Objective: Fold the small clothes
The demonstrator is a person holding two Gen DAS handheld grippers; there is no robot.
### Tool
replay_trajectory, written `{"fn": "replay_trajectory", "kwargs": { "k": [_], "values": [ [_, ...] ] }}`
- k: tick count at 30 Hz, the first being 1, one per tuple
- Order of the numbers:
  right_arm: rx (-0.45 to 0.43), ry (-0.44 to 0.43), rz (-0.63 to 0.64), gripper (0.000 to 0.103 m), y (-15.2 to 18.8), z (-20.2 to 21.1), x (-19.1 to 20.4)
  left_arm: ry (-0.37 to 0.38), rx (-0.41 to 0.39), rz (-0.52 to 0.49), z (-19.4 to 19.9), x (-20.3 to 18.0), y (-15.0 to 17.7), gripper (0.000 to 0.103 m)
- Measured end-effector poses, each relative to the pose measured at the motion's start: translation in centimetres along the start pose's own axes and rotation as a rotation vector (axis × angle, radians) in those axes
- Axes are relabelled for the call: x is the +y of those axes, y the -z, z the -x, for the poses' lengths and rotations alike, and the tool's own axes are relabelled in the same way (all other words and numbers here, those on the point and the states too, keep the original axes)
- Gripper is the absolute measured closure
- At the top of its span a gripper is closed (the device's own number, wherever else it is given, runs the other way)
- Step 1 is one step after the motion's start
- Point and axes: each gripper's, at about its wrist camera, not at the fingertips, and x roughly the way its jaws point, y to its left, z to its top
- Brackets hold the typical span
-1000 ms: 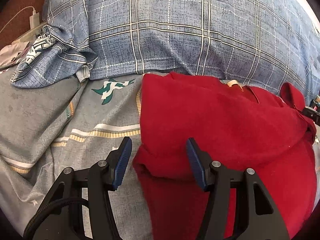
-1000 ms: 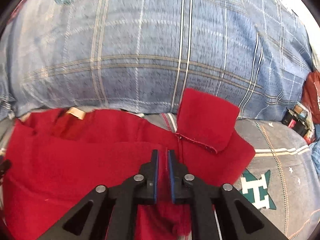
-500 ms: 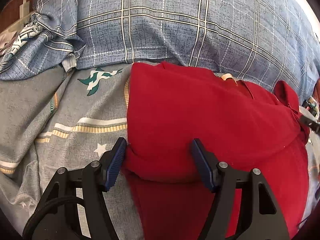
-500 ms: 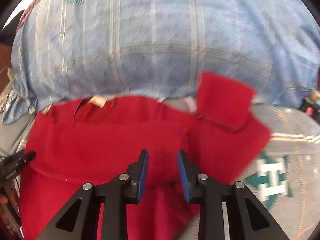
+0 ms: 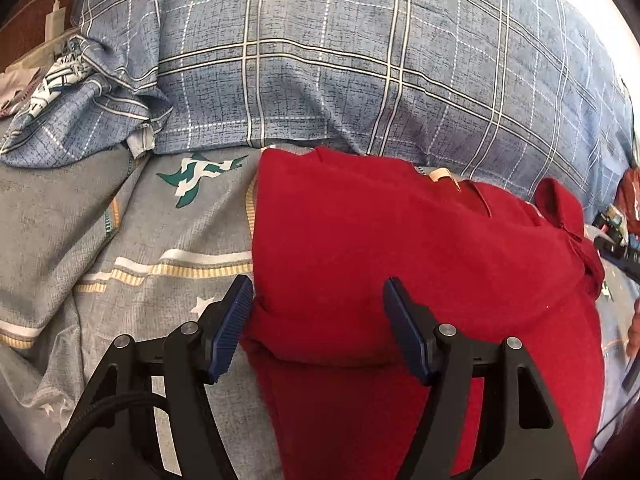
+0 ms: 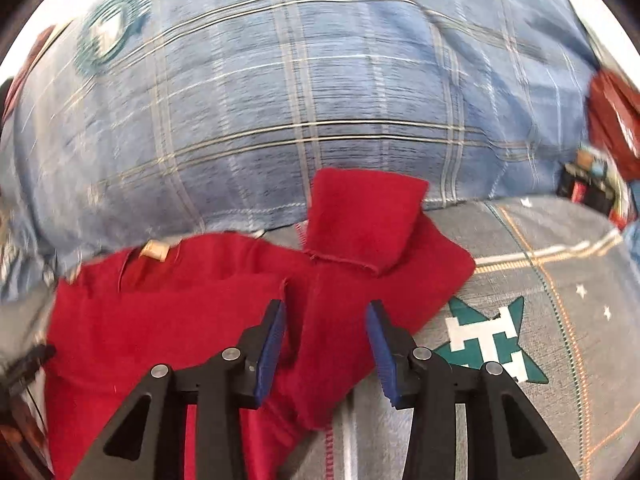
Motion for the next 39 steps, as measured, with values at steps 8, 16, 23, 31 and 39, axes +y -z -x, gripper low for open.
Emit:
{"fn": "replay_trajectory", "kwargs": {
  "k": [8,16,23,31,39],
  "values": [
    [0.032,-0.05,-0.272,0.06,-2.1,-2.8,-5.1,-0.023,0.022,-0.007,-0.8,-0.1,0.4,0.035],
    [0.036,-0.063,-0.286,0.064,-3.2,-6.6,-5.1,-0.027,0.027,-0.012,-1.1,0.0,0.4,0.035],
    [-0.063,-0.021,-0.112,0.099,-4.9,-3.7,-3.3,-0.026,0.016,-0.004,-0.7,0.4,0.3,0.035],
    [-0.199,-0.285,0.208,0.099,-7.9,10.1,3.3,-0.013,-0.05,0.047,1.6,1.7,-0.6,0.035],
    [-0.088,-0.618,0.493,0.099,-6.8,13.0,16.3,-0.009,-0.1,0.138,3.6,4.7,-1.4,0.035]
  ]
}}
